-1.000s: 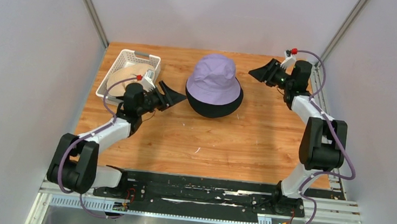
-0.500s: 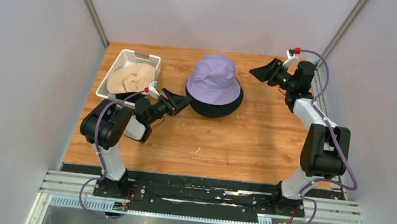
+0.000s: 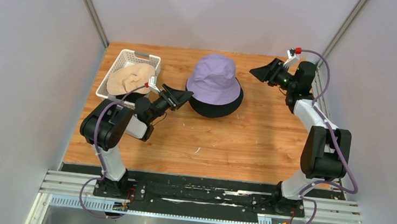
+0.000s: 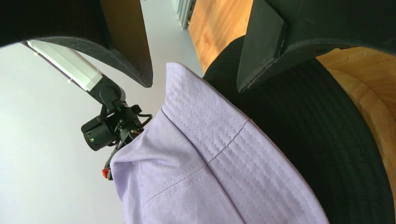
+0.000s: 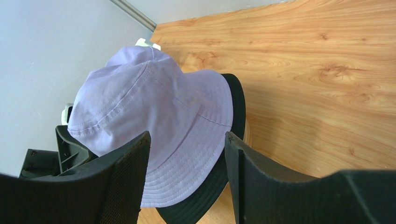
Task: Stack the hats
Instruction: Stack the hat on the hat.
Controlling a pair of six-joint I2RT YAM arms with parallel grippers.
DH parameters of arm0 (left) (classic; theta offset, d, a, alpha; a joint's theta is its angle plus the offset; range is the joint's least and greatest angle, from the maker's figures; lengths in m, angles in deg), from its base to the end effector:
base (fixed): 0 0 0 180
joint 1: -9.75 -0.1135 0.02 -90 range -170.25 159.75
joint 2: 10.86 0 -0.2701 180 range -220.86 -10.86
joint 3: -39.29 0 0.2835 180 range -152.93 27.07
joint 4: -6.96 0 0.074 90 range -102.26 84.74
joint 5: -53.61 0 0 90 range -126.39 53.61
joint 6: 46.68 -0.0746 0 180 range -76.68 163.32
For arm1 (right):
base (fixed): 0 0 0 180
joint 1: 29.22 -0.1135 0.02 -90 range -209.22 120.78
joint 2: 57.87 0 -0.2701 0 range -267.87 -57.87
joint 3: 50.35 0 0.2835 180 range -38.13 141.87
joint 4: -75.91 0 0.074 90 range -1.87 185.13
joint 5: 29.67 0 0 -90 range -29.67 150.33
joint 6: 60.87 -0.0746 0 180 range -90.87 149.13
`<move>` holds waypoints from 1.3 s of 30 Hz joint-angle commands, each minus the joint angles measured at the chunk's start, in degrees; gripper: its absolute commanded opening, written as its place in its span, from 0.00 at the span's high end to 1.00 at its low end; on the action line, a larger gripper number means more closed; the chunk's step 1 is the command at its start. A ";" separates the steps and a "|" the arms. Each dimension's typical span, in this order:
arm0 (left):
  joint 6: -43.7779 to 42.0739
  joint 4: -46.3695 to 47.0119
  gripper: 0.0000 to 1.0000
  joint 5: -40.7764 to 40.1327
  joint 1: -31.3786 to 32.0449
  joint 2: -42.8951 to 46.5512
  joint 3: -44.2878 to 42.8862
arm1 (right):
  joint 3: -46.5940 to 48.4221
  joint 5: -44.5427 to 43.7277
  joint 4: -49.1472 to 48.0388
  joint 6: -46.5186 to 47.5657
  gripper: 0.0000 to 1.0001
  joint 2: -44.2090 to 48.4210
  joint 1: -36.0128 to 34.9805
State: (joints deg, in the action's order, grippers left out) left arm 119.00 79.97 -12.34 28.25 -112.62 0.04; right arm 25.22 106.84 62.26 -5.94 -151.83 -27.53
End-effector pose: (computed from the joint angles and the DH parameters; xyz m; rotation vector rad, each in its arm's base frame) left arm 0.3181 -0.1385 0.1523 -0.3986 1.5726 -1.6120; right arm 0.4340 0.0413 0.2832 -0.0977 1.7457 1.0991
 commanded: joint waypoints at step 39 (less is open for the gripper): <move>-2.22 4.53 1.00 -2.68 1.98 -12.21 -4.51 | -1.45 3.86 -6.36 -4.00 0.42 2.97 0.54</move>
State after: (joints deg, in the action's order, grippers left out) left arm 118.30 81.08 -15.59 29.83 -122.56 -4.81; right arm 23.93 108.19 60.29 -7.18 -150.34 -27.55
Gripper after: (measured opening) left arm 0.019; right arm 0.585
